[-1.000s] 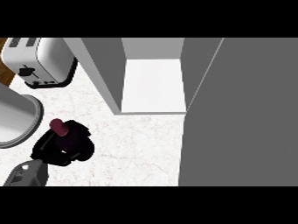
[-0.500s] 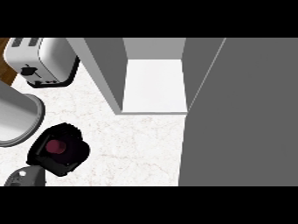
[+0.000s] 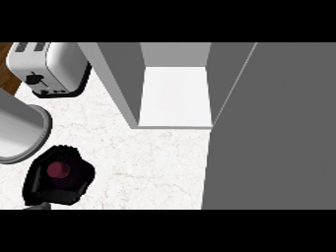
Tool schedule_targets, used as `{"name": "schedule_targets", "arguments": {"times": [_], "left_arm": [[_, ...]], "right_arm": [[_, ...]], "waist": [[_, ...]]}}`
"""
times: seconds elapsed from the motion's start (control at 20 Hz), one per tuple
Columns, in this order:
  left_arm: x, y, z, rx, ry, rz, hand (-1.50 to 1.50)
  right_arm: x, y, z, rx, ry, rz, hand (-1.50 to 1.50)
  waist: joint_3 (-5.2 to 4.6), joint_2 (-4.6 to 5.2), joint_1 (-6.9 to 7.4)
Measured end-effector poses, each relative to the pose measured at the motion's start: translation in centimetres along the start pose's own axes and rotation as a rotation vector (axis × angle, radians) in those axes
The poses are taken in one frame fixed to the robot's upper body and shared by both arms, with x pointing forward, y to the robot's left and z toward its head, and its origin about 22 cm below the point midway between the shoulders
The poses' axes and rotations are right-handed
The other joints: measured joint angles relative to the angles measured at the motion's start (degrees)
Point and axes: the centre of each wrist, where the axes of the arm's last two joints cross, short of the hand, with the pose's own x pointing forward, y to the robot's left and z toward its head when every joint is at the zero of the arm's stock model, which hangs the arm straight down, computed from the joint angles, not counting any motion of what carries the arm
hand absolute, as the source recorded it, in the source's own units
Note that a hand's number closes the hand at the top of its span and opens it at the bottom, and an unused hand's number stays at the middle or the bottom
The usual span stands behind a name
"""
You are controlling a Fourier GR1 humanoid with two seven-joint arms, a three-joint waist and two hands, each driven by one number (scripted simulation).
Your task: Pick up the wine, place it into the cabinet and close the cabinet
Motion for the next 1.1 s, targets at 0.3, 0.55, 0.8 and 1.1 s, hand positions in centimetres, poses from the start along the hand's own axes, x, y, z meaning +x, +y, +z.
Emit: {"name": "schedule_targets", "arguments": {"times": [0.3, 0.55, 0.8, 1.1], "left_arm": [[2.7, -1.1, -0.7, 0.028, -0.118, -0.002, 1.5], [6.1, -3.1, -1.1, -0.013, -0.132, 0.06, 1.5], [9.4, -5.8, -2.3, -0.059, -0.127, 0.08, 1.5], [12.8, -9.6, -3.6, -0.109, -0.11, 0.07, 1.5]], "right_arm": [[-0.1, 0.1, 0.0, 0.002, -0.005, -0.008, -1.5], [-0.3, -0.2, 0.1, -0.003, -0.006, 0.001, -1.5], [-0.5, -0.4, 0.0, -0.002, 0.003, 0.003, -1.5], [-0.2, -0.4, -0.6, -0.005, 0.01, -0.004, -1.5]], "waist": [[-0.02, 0.09, -0.06], [0.0, 0.09, -0.04], [0.0, 0.09, -0.28], [-0.02, 0.12, -0.49]]}}
